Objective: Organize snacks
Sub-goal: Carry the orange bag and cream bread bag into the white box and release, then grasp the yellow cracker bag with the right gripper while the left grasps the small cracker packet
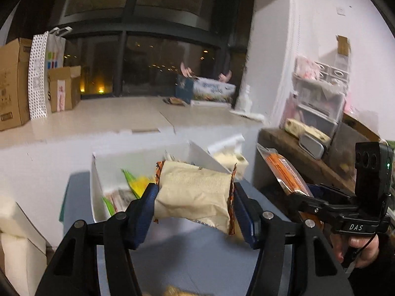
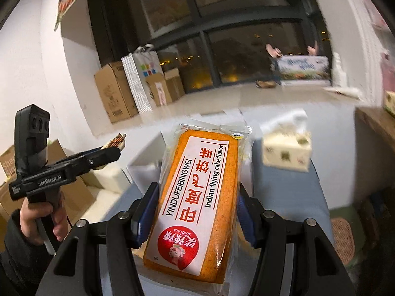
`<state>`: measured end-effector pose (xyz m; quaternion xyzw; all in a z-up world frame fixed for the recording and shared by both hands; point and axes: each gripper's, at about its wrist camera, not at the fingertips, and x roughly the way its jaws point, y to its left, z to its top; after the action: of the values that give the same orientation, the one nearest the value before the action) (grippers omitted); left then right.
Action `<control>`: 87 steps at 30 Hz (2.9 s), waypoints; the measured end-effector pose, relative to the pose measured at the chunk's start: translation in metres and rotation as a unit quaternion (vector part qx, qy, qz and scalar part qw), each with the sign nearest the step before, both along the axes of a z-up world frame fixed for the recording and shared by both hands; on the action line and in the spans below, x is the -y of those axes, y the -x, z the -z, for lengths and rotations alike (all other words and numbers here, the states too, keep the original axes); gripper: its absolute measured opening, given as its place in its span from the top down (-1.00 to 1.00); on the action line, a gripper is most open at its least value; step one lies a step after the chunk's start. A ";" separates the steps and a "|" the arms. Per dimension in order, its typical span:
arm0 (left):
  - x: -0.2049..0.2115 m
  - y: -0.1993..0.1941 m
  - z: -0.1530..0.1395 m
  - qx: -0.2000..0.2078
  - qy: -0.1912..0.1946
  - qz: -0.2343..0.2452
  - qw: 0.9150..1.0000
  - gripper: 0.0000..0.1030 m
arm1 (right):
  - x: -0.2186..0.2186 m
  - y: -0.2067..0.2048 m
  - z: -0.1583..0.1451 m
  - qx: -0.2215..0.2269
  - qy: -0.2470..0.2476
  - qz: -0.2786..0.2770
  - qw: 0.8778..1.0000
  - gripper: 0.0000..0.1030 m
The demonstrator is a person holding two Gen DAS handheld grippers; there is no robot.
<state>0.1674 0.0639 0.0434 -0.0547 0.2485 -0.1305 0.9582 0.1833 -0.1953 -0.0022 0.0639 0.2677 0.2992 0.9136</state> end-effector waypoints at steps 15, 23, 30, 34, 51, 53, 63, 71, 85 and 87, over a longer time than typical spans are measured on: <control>-0.063 -0.144 0.026 -0.082 0.025 -0.084 0.993 -0.82 | -0.059 -0.201 -0.019 -0.072 -0.041 -0.016 0.996 -0.55; -0.071 -0.141 0.059 -0.118 0.026 -0.090 0.989 -1.00 | -0.045 -0.223 0.018 -0.125 -0.083 0.023 0.988 -1.00; -0.047 -0.112 0.041 -0.090 -0.009 -0.068 0.994 -1.00 | -0.014 -0.193 0.004 -0.099 -0.116 0.024 0.988 -1.00; -0.025 -0.074 0.024 -0.060 -0.028 -0.042 0.997 -1.00 | -0.003 -0.162 -0.015 -0.070 -0.114 0.018 0.991 -1.00; 0.012 0.090 0.076 -0.067 0.019 -0.014 0.997 -1.00 | 0.042 0.049 0.047 -0.005 0.008 0.044 0.999 -1.00; 0.013 0.102 0.088 -0.076 0.016 -0.012 0.997 -1.00 | 0.048 0.057 0.067 -0.025 0.024 0.054 0.998 -1.00; 0.007 0.124 0.112 -0.096 0.037 -0.029 0.994 -1.00 | 0.042 0.014 0.121 -0.113 0.102 0.074 0.985 -1.00; 0.011 0.129 0.127 -0.109 0.009 -0.022 0.994 -1.00 | 0.013 -0.057 0.141 -0.178 0.112 0.106 0.972 -1.00; -0.005 0.116 0.158 -0.154 0.018 -0.032 0.987 -1.00 | -0.011 -0.082 0.151 -0.185 0.170 0.111 0.961 -0.62; -0.001 0.108 0.164 -0.166 0.009 -0.025 0.986 -1.00 | -0.007 -0.071 0.149 -0.181 0.176 0.102 0.962 -0.60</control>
<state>0.0591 0.0646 -0.1210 -0.0907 0.4014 -0.0978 0.9061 0.2546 -0.1881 -0.1516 -0.0177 0.4687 0.1356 0.8727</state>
